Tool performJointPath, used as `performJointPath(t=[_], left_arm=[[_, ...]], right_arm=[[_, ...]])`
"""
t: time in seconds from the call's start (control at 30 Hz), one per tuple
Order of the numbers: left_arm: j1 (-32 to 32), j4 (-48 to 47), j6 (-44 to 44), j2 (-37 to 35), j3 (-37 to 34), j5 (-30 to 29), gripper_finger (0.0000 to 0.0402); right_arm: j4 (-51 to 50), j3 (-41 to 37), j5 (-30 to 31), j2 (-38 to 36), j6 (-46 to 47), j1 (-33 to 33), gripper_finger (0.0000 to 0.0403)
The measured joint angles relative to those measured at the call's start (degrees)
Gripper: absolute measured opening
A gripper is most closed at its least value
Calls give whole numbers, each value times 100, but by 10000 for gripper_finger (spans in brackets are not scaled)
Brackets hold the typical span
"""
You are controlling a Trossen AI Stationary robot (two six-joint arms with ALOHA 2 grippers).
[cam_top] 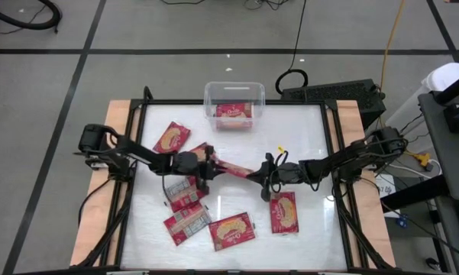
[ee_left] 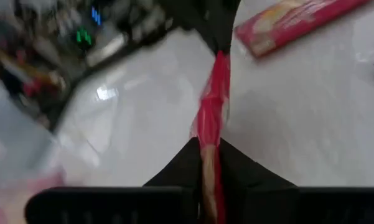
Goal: Sort popcorn bags into baskets
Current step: Put the popcorn bag into the transparent bin
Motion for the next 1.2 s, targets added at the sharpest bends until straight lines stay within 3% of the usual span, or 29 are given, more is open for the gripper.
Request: performJointPath(t=[0.27,0.5,0.87,1.07,1.2], left_arm=[[-69,-568,2548,-465,2,-30,18],[-318,-522,4156,-959,14,447,34],[-398,-540,4858,-1041,282,930,18],[-637,-1177,5679,-1041,779,1214,38],[-798,-1873,5961,-1038,1094,1212,22]], right_arm=[[31,0,-1325,-201,877,-289,89],[-7,77,-1628,-461,1305,-549,165],[-407,608,-1682,-1032,1246,-1233,235],[-2048,1565,-2594,-756,1073,-1547,259],[-2275,1882,-3403,-581,790,-1687,271]])
